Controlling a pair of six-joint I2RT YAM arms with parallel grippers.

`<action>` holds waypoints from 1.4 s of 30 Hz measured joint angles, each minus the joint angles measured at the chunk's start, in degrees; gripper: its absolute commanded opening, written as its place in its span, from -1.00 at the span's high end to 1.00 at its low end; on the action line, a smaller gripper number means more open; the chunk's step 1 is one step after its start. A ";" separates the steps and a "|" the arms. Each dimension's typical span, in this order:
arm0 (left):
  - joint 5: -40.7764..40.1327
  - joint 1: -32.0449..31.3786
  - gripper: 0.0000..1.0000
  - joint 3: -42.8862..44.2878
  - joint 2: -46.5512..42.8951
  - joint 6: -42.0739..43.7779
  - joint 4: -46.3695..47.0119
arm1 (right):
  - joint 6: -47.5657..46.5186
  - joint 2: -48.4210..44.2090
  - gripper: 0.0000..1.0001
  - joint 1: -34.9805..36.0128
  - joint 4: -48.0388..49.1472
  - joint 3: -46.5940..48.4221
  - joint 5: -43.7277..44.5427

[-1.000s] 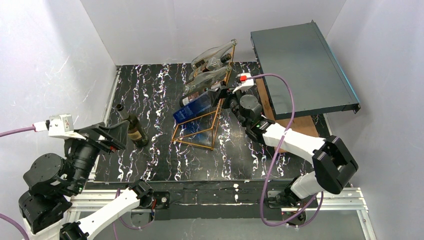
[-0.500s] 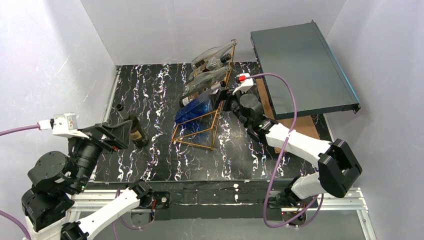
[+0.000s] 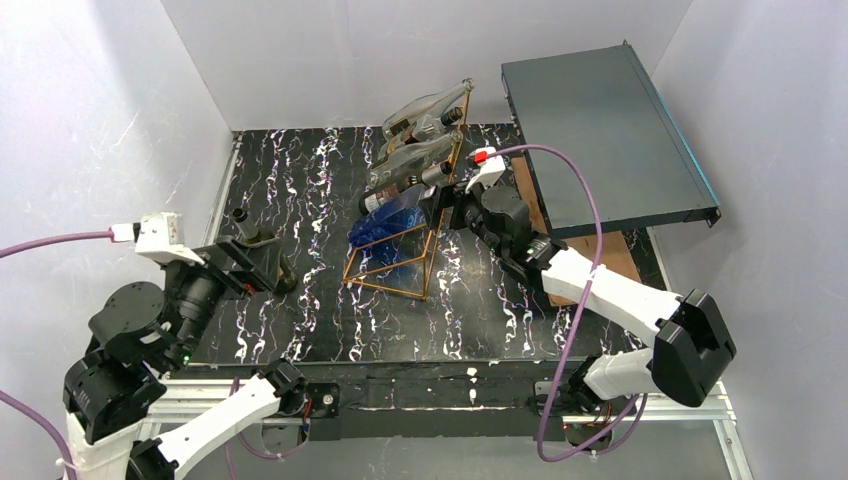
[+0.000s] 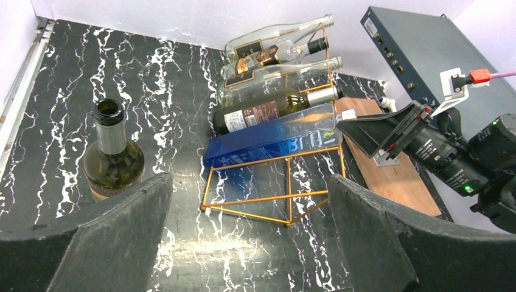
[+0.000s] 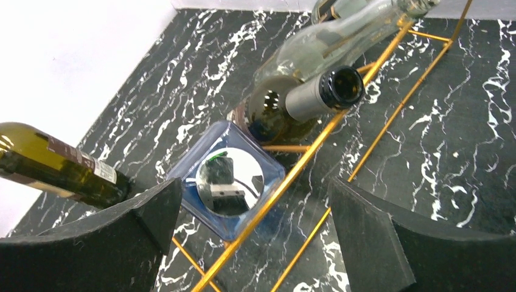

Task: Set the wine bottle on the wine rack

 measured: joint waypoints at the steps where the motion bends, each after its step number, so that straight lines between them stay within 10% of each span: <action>1: 0.15 -0.02 -0.99 -0.11 0.46 -0.15 0.00 | -0.22 -0.46 -0.97 0.02 -0.83 0.00 0.00; 15: 0.81 -0.02 -0.99 0.15 7.87 -0.09 -1.79 | -2.97 -7.30 -0.97 0.02 -12.04 0.96 -0.02; 25: -13.53 0.59 -0.99 11.28 30.01 5.66 -14.21 | -3.41 -15.96 -0.97 0.02 -15.37 0.96 -0.79; 42: -12.44 30.10 -0.99 -1.86 28.33 7.72 -1.31 | -4.57 -19.37 -0.97 0.00 -19.85 0.94 -2.21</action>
